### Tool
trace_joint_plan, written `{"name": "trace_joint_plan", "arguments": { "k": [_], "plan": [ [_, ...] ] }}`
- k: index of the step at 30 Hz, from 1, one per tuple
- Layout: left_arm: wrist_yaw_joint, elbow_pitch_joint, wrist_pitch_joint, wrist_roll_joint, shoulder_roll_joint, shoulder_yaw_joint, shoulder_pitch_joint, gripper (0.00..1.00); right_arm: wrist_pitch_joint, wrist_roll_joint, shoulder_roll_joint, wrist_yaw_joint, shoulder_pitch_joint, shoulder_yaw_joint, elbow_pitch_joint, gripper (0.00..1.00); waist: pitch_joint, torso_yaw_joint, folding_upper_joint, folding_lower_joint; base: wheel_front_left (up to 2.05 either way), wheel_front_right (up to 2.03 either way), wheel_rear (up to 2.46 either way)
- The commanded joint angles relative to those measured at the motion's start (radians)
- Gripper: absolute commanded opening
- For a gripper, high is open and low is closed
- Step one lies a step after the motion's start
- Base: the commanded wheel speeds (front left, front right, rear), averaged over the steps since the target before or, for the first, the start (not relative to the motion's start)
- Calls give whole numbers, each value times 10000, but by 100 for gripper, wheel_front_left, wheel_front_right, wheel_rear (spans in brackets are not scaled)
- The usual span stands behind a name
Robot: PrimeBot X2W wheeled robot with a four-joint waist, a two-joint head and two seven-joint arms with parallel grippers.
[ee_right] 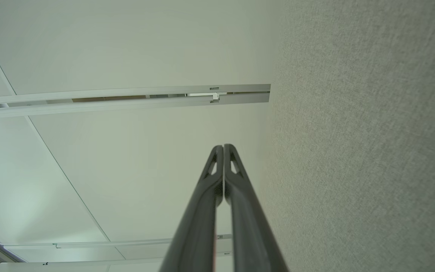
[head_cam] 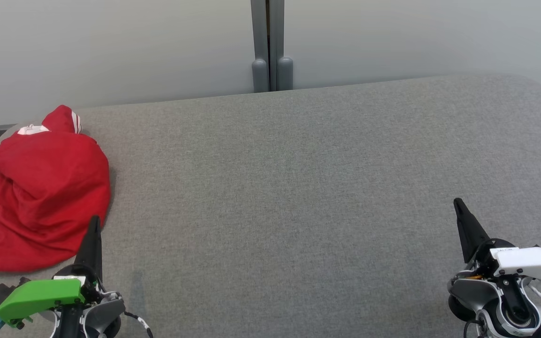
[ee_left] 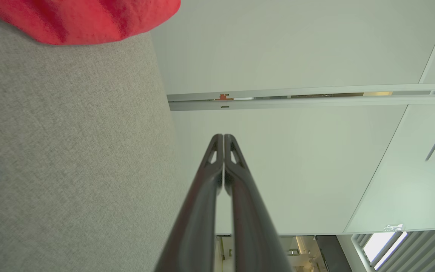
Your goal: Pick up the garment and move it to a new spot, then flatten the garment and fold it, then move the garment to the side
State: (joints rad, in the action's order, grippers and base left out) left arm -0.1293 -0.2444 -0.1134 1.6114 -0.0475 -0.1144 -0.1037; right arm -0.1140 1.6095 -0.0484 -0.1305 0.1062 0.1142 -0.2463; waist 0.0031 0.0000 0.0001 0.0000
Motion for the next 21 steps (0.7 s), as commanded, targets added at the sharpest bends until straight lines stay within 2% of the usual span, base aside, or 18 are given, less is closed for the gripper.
{"name": "trace_joint_plan", "arguments": {
  "k": [1,21],
  "plan": [
    [-54,6,-38,32,-56,-17,-102,0,-27,70,-37,-4,41,9,46,0,0,0,-1,0,0,0,0],
    [-54,6,-38,32,-56,-17,-102,0,-27,70,-38,-4,41,9,46,0,0,0,-1,0,0,0,0]
  ]
}}
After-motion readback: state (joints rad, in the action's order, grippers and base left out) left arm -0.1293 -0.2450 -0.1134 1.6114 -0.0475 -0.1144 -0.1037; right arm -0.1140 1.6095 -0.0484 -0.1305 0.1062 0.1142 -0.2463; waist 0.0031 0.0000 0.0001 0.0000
